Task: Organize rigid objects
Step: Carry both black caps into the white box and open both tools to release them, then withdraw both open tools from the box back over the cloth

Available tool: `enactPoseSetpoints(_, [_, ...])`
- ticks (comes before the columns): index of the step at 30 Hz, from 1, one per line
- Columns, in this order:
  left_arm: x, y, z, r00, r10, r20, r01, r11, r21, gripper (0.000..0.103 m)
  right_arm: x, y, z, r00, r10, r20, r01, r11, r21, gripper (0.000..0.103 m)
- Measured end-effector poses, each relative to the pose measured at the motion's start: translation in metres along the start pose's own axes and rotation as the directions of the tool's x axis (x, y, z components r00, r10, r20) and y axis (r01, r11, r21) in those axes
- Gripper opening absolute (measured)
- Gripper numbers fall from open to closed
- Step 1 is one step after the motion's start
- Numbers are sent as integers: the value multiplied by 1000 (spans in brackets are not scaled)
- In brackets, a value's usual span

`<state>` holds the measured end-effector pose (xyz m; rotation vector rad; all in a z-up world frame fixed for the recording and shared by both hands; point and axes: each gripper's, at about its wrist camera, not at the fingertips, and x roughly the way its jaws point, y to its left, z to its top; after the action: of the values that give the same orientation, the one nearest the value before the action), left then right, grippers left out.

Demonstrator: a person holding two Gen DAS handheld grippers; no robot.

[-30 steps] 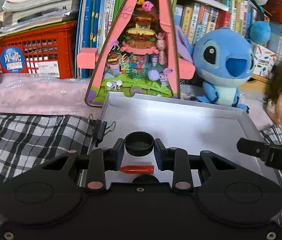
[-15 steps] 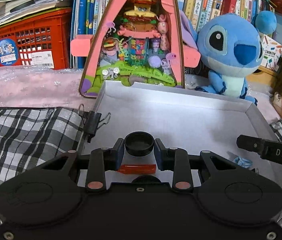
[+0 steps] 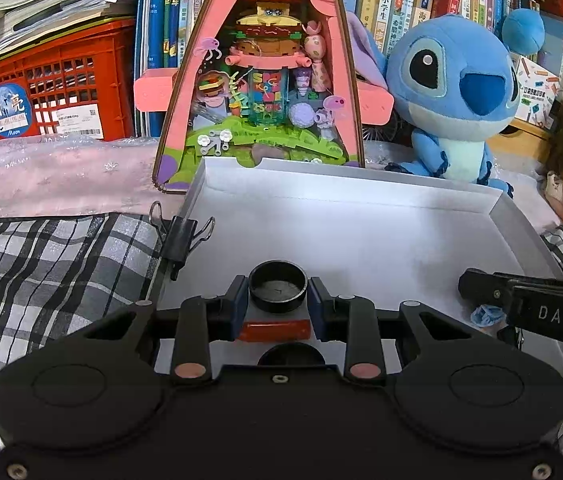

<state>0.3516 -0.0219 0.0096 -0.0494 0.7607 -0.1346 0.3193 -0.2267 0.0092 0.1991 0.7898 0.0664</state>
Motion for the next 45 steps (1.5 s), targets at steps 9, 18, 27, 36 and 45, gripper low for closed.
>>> enactPoseSetpoints(9, [-2,-4,-3,1000,13,11,-13,1000,22,30,-1,-1,-2,1000,-4,5,4,1000,-3,38])
enactPoseSetpoints(18, [-10,-6,-6,1000,18,17,-18,1000,25,44,-8,0,-6,999,-2,36,1,1000,3,65])
enactPoseSetpoints(27, [-52,-6,-12,993,10,120,-19,997,73,85,-41,1,-8,991,18,133,-13,999,-33,86])
enactPoseSetpoints(36, [-98,-7,-27,984,-28,174,9,994,111,91,-79,1,-22,981,71,180,-58,995,-78,91])
enactPoseSetpoints(45, [-141,-9,-61,980,-77,183,53,989,137,93,-125,8,-48,965,138,223,-101,980,-172,97])
